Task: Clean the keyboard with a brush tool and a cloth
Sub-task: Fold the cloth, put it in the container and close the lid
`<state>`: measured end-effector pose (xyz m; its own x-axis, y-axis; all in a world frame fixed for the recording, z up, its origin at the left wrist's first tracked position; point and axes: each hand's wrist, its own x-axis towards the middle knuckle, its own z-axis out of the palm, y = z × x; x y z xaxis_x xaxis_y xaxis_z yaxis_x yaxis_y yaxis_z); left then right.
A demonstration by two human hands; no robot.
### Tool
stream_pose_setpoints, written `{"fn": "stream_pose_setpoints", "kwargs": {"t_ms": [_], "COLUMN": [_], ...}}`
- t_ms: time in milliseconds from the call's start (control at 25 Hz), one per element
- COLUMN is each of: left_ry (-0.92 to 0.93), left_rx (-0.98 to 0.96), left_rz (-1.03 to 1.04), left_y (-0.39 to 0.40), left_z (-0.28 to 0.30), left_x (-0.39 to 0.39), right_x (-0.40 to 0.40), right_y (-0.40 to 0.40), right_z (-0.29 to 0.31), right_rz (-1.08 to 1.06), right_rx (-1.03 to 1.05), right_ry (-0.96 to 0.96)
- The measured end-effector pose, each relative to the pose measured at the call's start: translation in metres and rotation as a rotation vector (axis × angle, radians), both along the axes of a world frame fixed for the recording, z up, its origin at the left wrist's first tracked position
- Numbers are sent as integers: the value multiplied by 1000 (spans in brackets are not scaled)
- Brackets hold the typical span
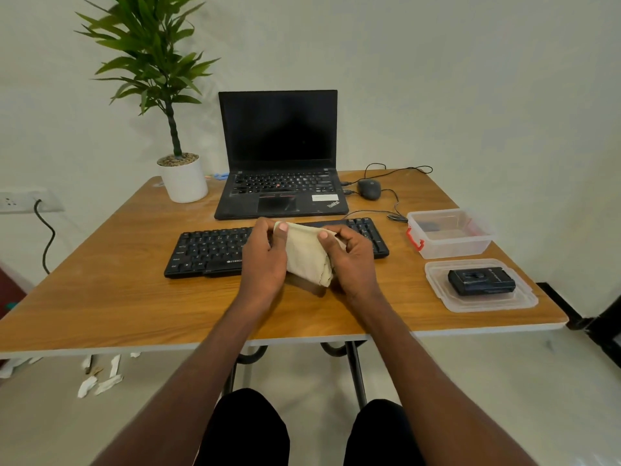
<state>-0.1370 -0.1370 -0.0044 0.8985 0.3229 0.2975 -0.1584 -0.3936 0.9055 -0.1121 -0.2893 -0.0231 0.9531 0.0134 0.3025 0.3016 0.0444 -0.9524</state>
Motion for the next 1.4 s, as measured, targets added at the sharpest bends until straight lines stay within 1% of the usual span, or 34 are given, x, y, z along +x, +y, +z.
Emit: {"fn": "stream_pose_setpoints", "kwargs": {"t_ms": [80,160,280,360,440,520,560,640,720,760,840,920,1040,1120,1200,1240,1280,1400], "left_ry": [42,72,33,21,28,51,70,98,128,143,168,182,184,203,226,230,224,189], "left_rx": [-116,-210,-239,-280,-394,-505,-555,-637,-685,-674,-599,-524,-469,-432,-417,-405,-368,-113], "left_rz": [-84,-167,-244,-284,-302,-295,-299,-327,-364,-377,-380,-387,-427,-430,-423,-417,-406,-396], "left_y": [-7,-12,-13,-18,-29,-45,-55,-77,-103,-115,-138,-159,-183,-197,-207,-211,-216,-226], "left_z": [1,1,0,3,7,9,8,10,13,17,25,31,39,43,43,43,42,36], "left_x": [-3,-7,-10,-10,-7,-3,-1,4,9,11,17,26,41,53,70,79,89,110], "right_x": [1,1,-3,-8,-11,-14,-16,-19,-17,-15,-9,-6,5,20,35,43,50,65], "right_y": [-1,-5,-16,-27,-45,-68,-79,-101,-126,-138,-162,-184,-211,-232,-251,-260,-267,-277], "right_z": [2,3,4,11,20,27,30,36,43,47,52,55,67,76,81,81,81,79], "right_rz": [-26,-46,-33,-47,-30,23,9,-119,-259,-308,-366,-398,-412,-333,-173,-130,-141,-336], "right_rx": [38,127,219,190,99,26,0,47,122,124,52,-45,-92,-109,-100,-144,-240,-561], "right_ry": [18,51,111,107,99,169,197,215,184,162,126,119,142,219,312,325,303,172]}}
